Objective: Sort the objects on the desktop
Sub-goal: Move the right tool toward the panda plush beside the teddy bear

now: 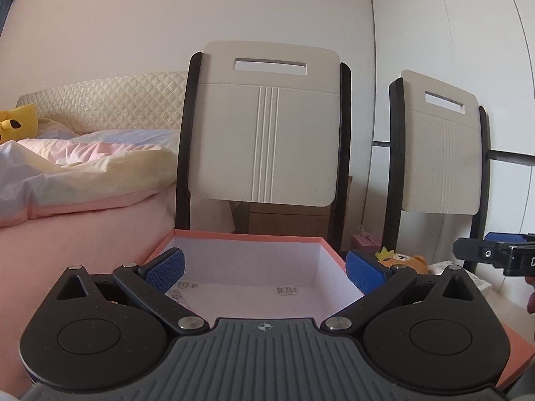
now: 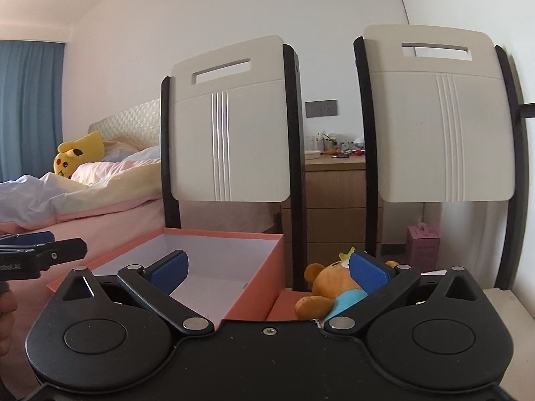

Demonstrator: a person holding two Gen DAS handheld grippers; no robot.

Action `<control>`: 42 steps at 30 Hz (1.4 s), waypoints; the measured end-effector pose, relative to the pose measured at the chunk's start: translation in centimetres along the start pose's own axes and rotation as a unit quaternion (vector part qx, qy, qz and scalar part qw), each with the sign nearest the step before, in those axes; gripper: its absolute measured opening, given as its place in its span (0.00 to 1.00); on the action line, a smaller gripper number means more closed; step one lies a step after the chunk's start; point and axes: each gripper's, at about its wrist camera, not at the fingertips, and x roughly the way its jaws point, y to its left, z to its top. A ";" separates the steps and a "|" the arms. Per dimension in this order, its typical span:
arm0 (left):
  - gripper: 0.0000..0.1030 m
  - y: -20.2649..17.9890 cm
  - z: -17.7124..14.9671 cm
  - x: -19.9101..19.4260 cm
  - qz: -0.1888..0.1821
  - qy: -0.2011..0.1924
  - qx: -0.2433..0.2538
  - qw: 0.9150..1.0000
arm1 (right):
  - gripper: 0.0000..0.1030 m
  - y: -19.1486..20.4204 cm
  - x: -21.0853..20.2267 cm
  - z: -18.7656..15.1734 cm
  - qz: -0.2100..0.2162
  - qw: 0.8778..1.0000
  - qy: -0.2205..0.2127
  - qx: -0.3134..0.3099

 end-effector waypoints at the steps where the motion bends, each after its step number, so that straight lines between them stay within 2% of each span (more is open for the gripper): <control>1: 1.00 0.1 0.0 0.5 0.002 0.002 0.001 1.000 | 0.99 -0.1 0.4 0.0 0.003 1.000 -0.003 -0.003; 6: 1.00 0.8 1.0 1.3 0.004 0.015 -0.029 0.999 | 0.99 0.7 1.9 0.7 -0.004 1.000 0.017 -0.014; 8: 1.00 0.8 1.2 0.1 -0.033 -0.004 -0.028 0.999 | 0.99 1.0 2.2 1.0 0.000 1.000 0.017 -0.021; 11: 1.00 0.9 1.0 -1.6 -0.080 -0.007 -0.030 0.996 | 0.99 1.7 1.6 0.8 -0.008 1.000 0.003 -0.020; 12: 1.00 0.8 0.8 -2.2 -0.086 -0.006 -0.032 0.996 | 0.99 1.9 1.1 0.6 -0.012 1.000 -0.005 -0.017; 14: 1.00 0.6 0.5 -3.1 -0.083 0.000 -0.031 0.996 | 0.99 2.4 0.2 -0.1 -0.024 1.000 -0.010 -0.009; 18: 1.00 0.5 -0.2 -4.9 -0.096 0.020 -0.021 0.995 | 0.99 3.5 -0.9 -1.5 -0.033 0.999 0.013 0.003; 22: 1.00 1.2 -0.6 -6.0 -0.069 0.003 -0.016 0.997 | 0.99 4.8 -0.8 -3.2 -0.041 0.999 0.020 0.006; 28: 1.00 2.7 -0.7 -4.2 -0.048 0.001 -0.054 0.997 | 0.99 5.0 -0.1 -4.3 -0.049 0.998 0.004 0.038; 32: 1.00 2.8 -1.3 -2.6 -0.042 -0.010 -0.011 0.999 | 0.99 4.6 0.6 -5.0 -0.068 0.996 0.020 0.056; 34: 1.00 3.0 -1.6 -2.4 -0.042 -0.018 0.009 0.999 | 0.99 4.6 0.2 -5.1 -0.082 0.994 0.022 0.063; 36: 1.00 3.4 -1.5 -2.6 -0.050 -0.023 0.004 0.998 | 0.99 4.8 -0.5 -5.2 -0.099 0.993 0.019 0.067; 39: 1.00 3.4 -1.3 -3.2 -0.067 -0.009 -0.016 0.998 | 0.99 5.3 -2.3 -5.3 -0.122 0.990 0.007 0.067; 42: 1.00 2.8 -1.5 -3.9 -0.076 0.014 -0.011 0.997 | 0.99 6.1 -3.7 -5.0 -0.129 0.990 0.003 0.052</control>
